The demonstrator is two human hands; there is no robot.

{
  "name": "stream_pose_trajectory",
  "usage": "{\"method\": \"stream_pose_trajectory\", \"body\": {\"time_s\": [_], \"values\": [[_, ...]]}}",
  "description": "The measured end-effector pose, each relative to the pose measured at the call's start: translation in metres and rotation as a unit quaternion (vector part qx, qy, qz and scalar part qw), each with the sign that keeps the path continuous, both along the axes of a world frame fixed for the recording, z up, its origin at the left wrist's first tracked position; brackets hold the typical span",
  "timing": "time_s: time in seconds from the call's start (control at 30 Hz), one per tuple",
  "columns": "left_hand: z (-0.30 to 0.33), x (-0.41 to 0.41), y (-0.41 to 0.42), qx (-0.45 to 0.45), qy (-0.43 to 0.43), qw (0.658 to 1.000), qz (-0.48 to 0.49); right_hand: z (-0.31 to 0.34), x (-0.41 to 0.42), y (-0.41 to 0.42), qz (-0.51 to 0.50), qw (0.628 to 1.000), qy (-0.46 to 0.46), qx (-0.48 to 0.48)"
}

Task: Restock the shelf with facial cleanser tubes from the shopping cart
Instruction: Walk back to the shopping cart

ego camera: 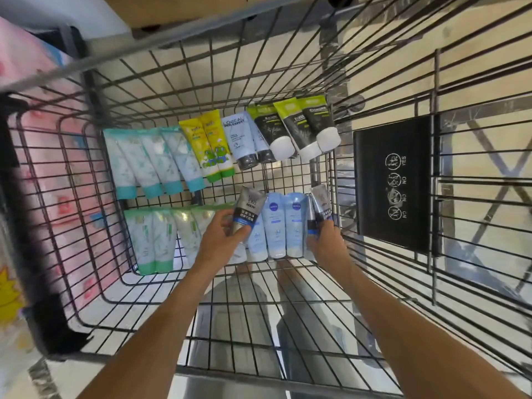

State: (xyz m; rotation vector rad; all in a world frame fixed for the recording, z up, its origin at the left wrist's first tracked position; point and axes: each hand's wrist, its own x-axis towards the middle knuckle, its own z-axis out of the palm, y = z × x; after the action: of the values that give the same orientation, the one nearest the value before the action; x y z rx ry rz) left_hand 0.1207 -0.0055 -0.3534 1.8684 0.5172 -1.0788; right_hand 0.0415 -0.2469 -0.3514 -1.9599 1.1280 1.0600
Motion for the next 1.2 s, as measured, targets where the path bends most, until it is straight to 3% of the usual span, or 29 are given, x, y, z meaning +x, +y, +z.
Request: {"method": "stream_pose_trajectory", "body": {"time_s": [0.17,0.37,0.7,1.2], "values": [[0.002,-0.003,0.000,0.000,-0.003,1.000,0.009,-0.006,-0.004,0.001,-0.060,0.998,0.012,-0.005],[0.001,-0.009,-0.001,0.000,-0.006,1.000,0.025,0.003,0.004,0.004,-0.059,0.996,-0.012,0.067],[0.031,-0.010,0.000,-0.018,-0.008,0.999,0.030,0.044,0.004,0.011,-0.161,0.968,-0.097,0.164],[0.201,-0.025,0.012,-0.060,-0.095,0.989,0.093,0.230,0.005,0.015,-0.145,0.955,-0.215,0.141]]}}
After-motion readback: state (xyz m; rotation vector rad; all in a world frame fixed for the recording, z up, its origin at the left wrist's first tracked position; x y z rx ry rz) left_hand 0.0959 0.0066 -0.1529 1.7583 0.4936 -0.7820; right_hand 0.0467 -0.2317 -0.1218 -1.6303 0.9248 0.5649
